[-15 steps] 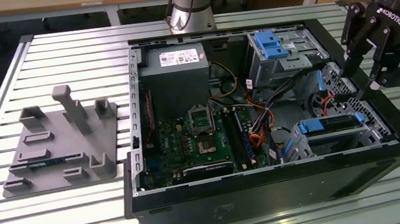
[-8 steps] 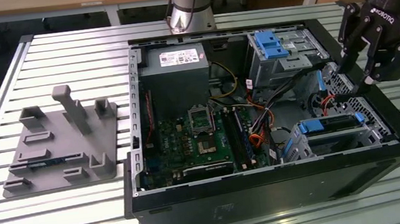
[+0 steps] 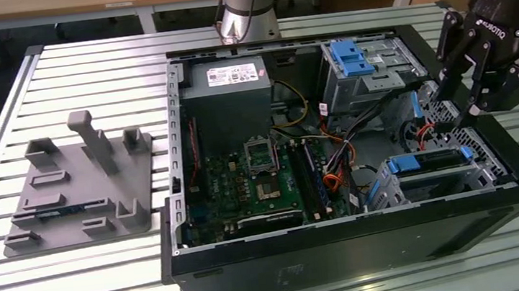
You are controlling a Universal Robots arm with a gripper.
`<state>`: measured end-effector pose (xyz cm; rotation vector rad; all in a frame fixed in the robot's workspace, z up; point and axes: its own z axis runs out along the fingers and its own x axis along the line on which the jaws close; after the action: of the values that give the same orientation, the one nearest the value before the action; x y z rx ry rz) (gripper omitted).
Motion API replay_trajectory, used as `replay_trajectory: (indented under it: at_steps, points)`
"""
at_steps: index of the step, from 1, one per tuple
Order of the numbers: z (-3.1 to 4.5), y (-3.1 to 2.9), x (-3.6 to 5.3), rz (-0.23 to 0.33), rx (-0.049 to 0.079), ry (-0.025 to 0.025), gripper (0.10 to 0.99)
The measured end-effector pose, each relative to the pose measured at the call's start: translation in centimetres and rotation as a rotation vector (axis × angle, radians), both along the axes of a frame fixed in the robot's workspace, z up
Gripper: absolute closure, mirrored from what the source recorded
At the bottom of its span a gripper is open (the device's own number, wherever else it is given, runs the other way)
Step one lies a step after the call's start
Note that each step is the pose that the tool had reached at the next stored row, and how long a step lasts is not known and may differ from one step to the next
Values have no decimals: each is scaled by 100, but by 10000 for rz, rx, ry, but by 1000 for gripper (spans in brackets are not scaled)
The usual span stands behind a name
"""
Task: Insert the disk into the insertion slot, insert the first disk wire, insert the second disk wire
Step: 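Insert the first disk wire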
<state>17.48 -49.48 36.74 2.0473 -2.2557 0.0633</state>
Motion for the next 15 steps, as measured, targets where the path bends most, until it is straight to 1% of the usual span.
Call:
replay_trajectory:
  at_steps: [3, 6, 9, 12, 14, 15]
  points:
    - [-8, 0, -2, -6, -81, 6, 529]
    - [-25, -1, -3, -8, -264, 21, 529]
    - [-58, 0, -2, -7, -373, 21, 529]
    - [-74, 0, -2, -7, -392, 21, 529]
    - [-81, 2, -2, -8, -391, 21, 545]
    - [-84, 3, -2, -7, -391, 21, 608]
